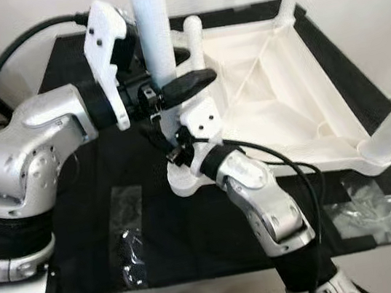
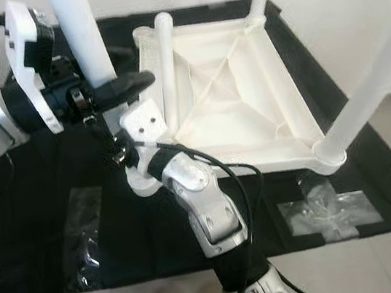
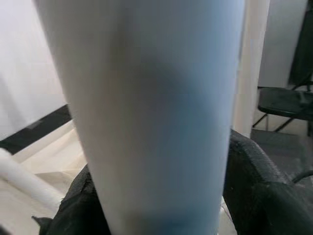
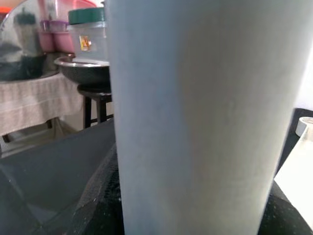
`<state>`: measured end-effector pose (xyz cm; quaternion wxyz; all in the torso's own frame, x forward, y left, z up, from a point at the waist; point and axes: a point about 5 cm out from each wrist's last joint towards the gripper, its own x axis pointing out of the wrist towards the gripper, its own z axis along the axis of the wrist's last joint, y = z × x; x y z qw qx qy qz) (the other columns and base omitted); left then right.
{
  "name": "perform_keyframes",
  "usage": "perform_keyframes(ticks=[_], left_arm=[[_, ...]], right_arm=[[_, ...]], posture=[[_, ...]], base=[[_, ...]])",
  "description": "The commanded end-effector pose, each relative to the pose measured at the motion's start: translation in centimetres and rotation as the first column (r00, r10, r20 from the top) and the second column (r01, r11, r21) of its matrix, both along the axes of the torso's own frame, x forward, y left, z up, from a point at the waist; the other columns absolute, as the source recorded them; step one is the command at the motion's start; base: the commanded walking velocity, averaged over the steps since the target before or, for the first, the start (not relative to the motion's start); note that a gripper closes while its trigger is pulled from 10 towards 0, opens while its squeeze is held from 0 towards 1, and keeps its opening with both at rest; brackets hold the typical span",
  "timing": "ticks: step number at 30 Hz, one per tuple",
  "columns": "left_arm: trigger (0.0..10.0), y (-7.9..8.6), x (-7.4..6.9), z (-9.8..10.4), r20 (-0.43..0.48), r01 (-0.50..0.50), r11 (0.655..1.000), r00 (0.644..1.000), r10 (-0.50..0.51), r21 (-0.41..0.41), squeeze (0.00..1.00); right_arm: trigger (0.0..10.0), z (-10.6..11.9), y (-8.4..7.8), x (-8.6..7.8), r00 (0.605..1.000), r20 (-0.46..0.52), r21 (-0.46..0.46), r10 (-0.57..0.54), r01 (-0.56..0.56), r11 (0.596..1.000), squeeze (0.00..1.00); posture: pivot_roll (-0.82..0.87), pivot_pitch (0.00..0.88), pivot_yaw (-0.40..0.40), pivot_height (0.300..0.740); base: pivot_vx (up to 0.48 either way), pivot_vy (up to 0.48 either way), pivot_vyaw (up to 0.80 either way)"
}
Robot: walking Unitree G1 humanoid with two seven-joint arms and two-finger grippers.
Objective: Building children table
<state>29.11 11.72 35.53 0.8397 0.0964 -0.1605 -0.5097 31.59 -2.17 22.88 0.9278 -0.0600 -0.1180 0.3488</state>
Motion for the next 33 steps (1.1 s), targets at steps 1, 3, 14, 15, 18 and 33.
perform_keyframes(ticks=[1,3,14,15,18,33], left_arm=[[10.0,-0.6,-0.6,0.2,0.019,0.046,0.998,0.999,-0.047,0.036,0.00],[10.0,-0.6,-0.5,0.2,0.020,0.044,0.998,0.999,-0.045,0.036,0.00],[0.0,-0.8,-0.5,0.0,0.003,0.067,0.997,0.998,-0.068,0.048,0.00],[0.0,-0.8,-0.5,0.0,0.001,0.072,0.996,0.997,-0.072,0.051,0.00],[0.0,-0.9,-0.5,0.0,-0.001,0.078,0.995,0.997,-0.078,0.054,0.00],[0.0,-1.3,-0.9,0.0,-0.005,0.112,0.991,0.994,-0.112,0.068,0.00]], right_arm=[[0.0,-3.0,-0.4,0.9,0.992,-0.109,-0.072,-0.059,0.051,0.996,0.00],[0.0,-2.8,-0.4,1.0,0.993,-0.102,-0.069,-0.063,0.056,0.996,0.00],[10.0,1.0,-0.1,0.1,0.997,-0.069,0.049,0.035,-0.032,0.998,1.00],[10.0,2.1,-0.3,0.2,0.988,-0.045,0.067,0.146,-0.143,0.987,1.00],[10.0,3.5,-0.9,0.5,0.950,-0.003,0.040,0.312,-0.312,0.949,1.00],[0.0,4.6,-5.0,4.0,0.738,-0.118,-0.240,0.664,-0.670,0.702,0.00]], posture=[[0.08,0.199,-0.007,0.740],[0.08,0.199,-0.007,0.740],[0.08,0.190,0.006,0.740],[0.08,0.190,0.008,0.740],[0.08,0.189,0.011,0.740],[0.11,0.185,0.019,0.740]], base=[[0.000,0.000,0.00],[0.000,0.000,0.00],[0.000,0.000,0.00],[0.000,0.000,0.00],[0.000,0.000,0.00],[0.000,0.000,0.00]])
